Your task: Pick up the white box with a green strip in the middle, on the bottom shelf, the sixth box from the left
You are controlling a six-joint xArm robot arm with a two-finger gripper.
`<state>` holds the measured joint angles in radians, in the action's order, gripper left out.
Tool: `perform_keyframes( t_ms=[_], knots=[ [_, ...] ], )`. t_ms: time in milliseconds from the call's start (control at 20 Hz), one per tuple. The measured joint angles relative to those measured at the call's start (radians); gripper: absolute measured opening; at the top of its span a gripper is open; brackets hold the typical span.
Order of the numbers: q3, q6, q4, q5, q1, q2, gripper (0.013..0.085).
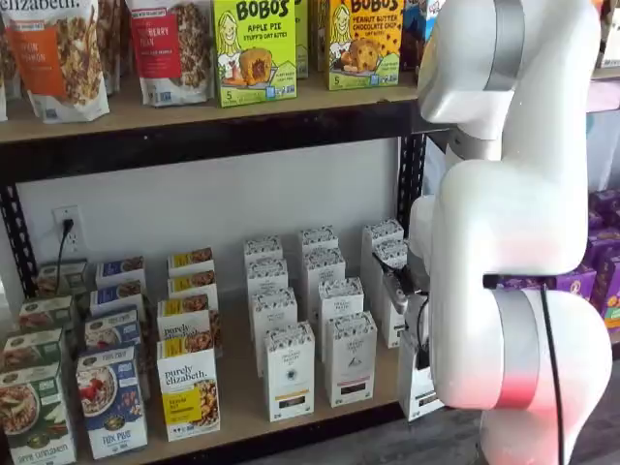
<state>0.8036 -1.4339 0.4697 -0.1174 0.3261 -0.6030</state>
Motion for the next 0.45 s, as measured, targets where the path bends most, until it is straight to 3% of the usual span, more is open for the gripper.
perform_keyframes(
  t_ms=[350,450],
  knots=[
    [-0.180,-0.021,-0.039,0.010,-0.019,0.207,0.0530],
    [-0.220,-0.081,-0.110,0.005,-0.031,0.257,0.0530]
  ],
)
